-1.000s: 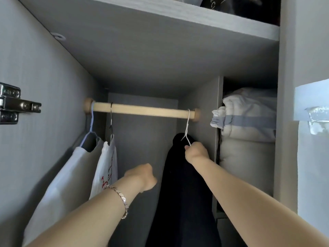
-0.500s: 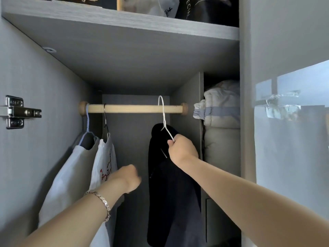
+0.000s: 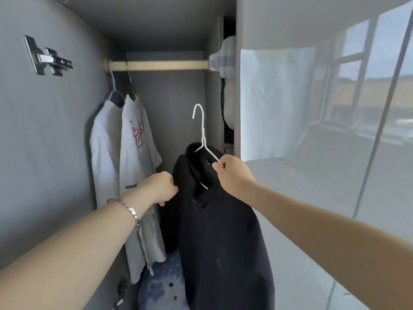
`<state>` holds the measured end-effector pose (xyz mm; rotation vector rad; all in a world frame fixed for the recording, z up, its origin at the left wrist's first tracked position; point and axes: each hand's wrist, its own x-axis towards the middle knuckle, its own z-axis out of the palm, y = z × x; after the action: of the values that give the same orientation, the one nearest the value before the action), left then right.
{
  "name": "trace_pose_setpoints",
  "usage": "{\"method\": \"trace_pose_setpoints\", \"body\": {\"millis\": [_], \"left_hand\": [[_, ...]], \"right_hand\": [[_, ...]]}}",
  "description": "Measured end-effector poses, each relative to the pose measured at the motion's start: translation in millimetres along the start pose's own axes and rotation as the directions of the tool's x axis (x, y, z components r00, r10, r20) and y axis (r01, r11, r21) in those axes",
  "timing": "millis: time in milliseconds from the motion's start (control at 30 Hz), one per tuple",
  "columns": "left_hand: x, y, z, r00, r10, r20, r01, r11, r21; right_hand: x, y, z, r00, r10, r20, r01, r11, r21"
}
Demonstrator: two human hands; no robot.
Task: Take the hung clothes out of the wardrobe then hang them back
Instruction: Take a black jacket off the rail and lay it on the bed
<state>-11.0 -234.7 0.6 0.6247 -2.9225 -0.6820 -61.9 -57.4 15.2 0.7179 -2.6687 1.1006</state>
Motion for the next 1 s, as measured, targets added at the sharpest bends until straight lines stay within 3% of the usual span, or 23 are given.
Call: {"method": "trace_pose_setpoints", "body": {"millis": [300,567,833,1000], "left_hand": [[-74,44,74,0.969,0.117,0.215,-0.129,0.991,0.039],[-144,89,156,0.860,0.337,0.383,-0.360,0.933,-0.012],[-264,138,241,0.658,0.540,0.525,-0.594,0.800,-0.079],[-368,180,291,0.463,0.616,0.638,-0.731,0.672,-0.118]], "right_hand": [[-128,50,-74,0.982,0.163,-0.092,-0.160,0.986,0.036],[-283,72,-127,0.879,0.331,-0.344,-0.335,0.941,0.051],[-459,77,-151,0.599,0.538,-0.593,-0.544,0.817,0.192],[-568,72,-178,0.404,0.574,-0.712,-0.617,0.746,0.251]]}}
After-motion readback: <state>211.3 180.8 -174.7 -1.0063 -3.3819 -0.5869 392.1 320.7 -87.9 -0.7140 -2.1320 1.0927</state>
